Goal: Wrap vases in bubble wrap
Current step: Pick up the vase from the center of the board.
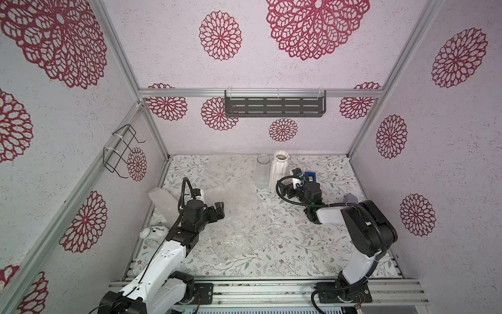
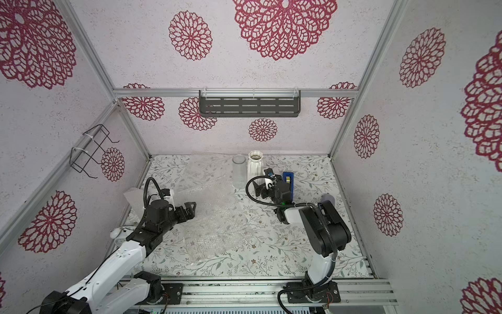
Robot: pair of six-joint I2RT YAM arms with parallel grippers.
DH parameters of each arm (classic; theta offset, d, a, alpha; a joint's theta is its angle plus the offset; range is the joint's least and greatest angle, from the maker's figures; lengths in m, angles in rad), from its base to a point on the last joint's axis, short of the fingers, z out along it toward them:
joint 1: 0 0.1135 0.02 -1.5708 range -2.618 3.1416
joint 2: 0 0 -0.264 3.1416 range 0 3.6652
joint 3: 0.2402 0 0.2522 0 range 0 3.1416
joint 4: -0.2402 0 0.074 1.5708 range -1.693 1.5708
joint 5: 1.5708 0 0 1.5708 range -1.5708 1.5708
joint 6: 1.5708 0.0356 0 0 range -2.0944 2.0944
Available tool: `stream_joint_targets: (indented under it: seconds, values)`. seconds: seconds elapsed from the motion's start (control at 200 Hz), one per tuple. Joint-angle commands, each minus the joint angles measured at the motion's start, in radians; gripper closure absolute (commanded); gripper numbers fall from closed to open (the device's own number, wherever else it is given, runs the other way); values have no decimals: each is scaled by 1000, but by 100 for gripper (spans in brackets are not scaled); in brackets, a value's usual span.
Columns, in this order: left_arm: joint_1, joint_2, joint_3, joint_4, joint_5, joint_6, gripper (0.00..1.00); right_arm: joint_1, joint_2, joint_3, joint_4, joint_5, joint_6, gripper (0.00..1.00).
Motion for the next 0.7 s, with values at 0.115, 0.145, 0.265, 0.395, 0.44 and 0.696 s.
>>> stream_joint_targets:
  seconds: [0.115,0.145,0.265,0.395,0.44,0.696]
  values:
    - [-6,22,-11,78,-13,59,1,-40,119,45,301,-135,-52,1]
    - [-5,27,-11,80,-12,59,1,-43,132,56,309,-151,-45,1]
    - [-5,45,-12,88,-24,63,1,-55,179,103,322,-196,-28,1]
    - [-5,62,-11,97,-28,64,1,-64,225,148,343,-208,4,1]
    - [-5,69,-10,98,-32,64,1,-68,241,164,347,-219,16,1]
    - [-3,89,-6,98,-50,71,1,-77,313,233,364,-283,48,2]
